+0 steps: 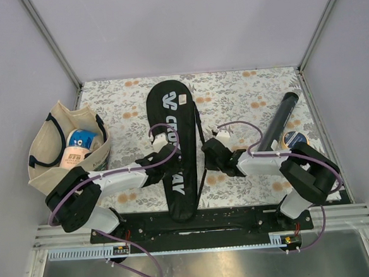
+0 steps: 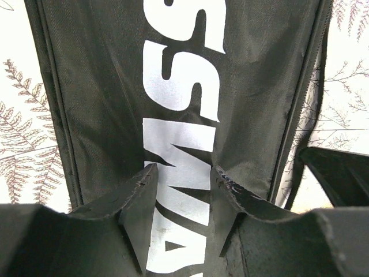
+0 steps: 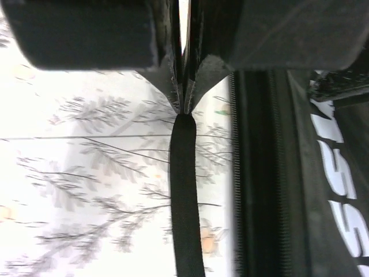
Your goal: Pack up the badminton gear
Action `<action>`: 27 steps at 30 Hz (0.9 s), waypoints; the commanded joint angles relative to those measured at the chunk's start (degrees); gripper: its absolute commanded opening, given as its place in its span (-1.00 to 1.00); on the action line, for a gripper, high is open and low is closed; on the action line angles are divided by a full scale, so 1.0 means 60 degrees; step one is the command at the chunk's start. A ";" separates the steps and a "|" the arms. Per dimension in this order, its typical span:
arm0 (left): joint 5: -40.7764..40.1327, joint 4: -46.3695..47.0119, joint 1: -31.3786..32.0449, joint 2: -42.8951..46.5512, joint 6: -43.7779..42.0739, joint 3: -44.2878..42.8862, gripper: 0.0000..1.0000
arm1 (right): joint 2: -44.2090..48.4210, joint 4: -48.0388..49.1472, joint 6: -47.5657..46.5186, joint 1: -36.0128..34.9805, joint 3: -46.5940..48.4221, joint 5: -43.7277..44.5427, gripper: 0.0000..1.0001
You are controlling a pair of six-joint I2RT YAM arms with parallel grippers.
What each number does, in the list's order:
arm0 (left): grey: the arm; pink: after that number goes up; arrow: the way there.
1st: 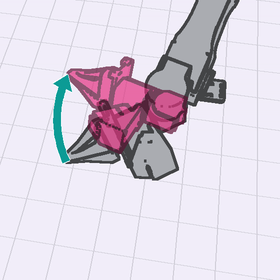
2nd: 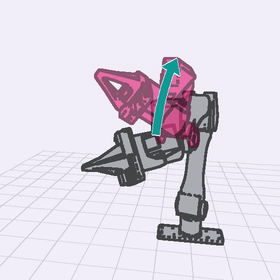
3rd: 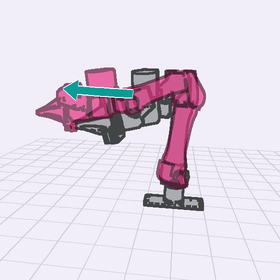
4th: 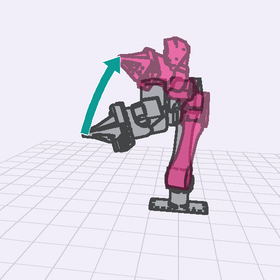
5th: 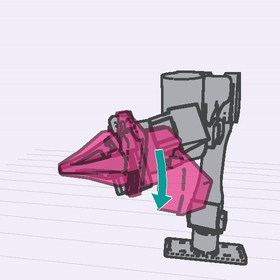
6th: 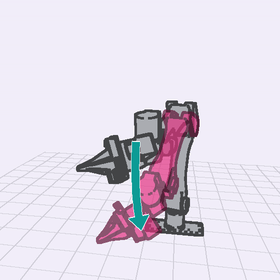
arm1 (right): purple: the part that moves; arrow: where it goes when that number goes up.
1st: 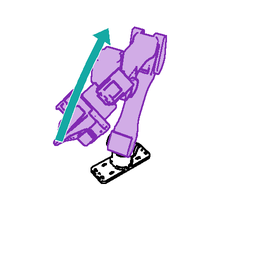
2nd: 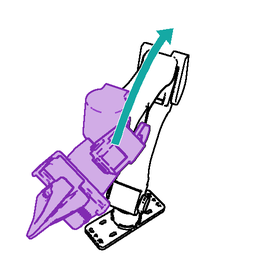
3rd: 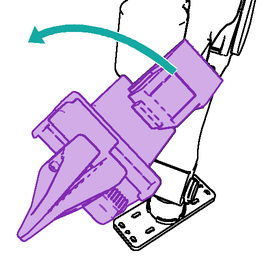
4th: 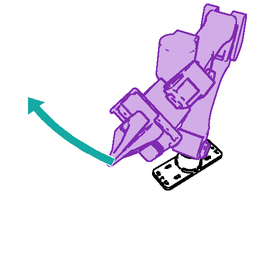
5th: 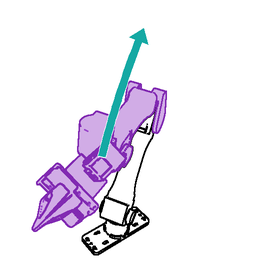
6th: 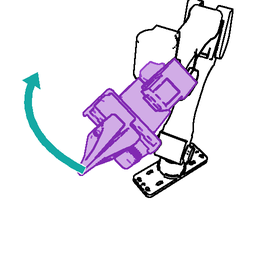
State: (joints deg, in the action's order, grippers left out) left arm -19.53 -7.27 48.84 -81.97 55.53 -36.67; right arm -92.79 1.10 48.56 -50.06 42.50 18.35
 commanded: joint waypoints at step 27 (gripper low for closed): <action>-0.1036 -0.0502 0.0664 0.1884 -0.2150 -0.0189 0.04 | -0.0836 0.1911 -0.0973 0.2118 0.1646 -0.3732 0.26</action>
State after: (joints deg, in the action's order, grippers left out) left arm -22.06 -10.79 52.12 -72.88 44.95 -37.04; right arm -93.95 9.41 43.55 -38.74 48.77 0.25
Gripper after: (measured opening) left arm 0.518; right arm 0.616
